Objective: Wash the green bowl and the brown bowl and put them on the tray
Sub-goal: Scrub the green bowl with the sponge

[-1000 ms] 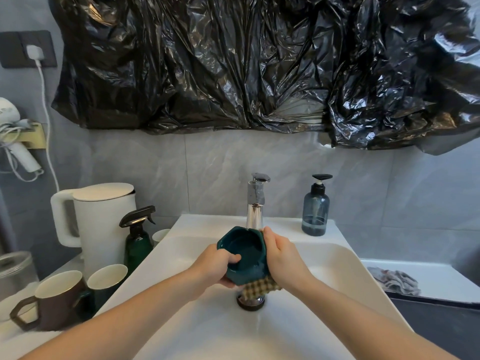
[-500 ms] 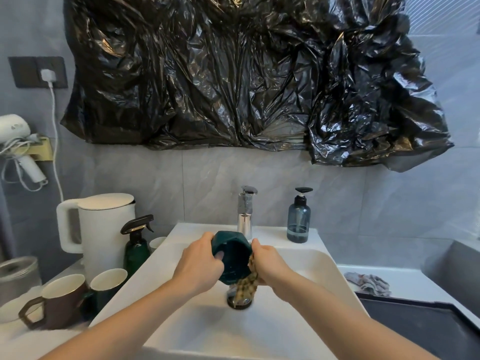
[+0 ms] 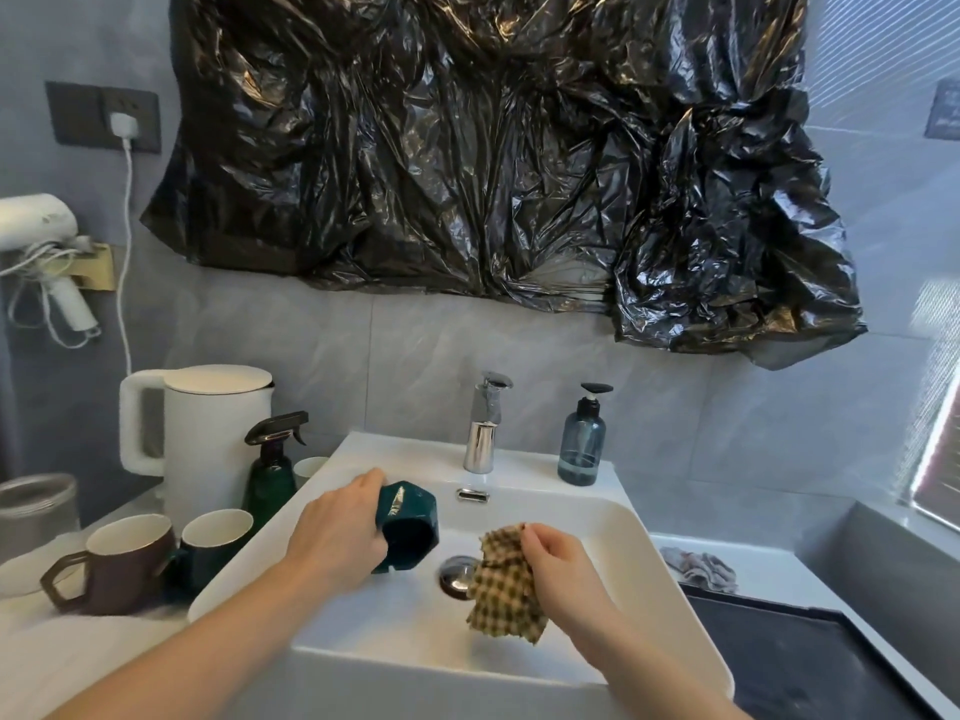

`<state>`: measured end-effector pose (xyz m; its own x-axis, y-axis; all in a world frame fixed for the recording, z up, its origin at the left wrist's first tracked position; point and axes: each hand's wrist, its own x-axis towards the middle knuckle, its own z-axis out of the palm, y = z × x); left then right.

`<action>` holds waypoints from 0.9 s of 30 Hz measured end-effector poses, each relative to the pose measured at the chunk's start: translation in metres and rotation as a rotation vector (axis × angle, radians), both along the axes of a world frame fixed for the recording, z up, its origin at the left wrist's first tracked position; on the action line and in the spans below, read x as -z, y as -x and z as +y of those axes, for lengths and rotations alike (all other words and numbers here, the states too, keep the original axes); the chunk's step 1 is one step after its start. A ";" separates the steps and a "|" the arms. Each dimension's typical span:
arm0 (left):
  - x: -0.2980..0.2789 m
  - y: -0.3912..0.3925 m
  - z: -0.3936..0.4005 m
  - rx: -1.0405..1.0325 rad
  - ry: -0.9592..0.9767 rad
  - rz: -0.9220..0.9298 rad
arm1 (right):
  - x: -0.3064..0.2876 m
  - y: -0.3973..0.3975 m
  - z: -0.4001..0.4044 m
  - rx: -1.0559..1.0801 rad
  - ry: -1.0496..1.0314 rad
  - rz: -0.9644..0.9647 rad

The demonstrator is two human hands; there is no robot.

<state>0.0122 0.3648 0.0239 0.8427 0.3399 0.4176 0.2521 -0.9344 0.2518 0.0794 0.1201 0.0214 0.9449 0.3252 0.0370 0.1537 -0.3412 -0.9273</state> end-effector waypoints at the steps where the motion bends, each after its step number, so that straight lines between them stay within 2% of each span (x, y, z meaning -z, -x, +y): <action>1: 0.001 -0.001 0.002 -0.013 0.033 -0.036 | 0.002 -0.001 0.000 0.005 0.001 -0.001; 4: 0.004 -0.005 0.000 -0.014 0.146 -0.116 | 0.001 -0.002 0.002 0.015 -0.007 -0.015; 10: 0.009 -0.012 0.005 -0.035 0.208 -0.147 | -0.001 0.000 -0.007 0.074 -0.108 -0.049; 15: 0.006 -0.010 0.013 -0.128 0.408 -0.177 | -0.004 0.001 -0.004 0.051 -0.177 -0.018; 19: -0.003 -0.004 0.031 -0.194 0.566 -0.130 | -0.019 -0.005 0.019 -0.022 -0.231 -0.038; 22: -0.002 0.001 0.045 -0.237 0.667 -0.126 | -0.033 -0.018 0.052 -0.089 -0.222 -0.113; 27: 0.007 -0.009 0.050 -0.252 0.891 -0.172 | -0.024 -0.068 0.126 -0.131 -0.085 -0.308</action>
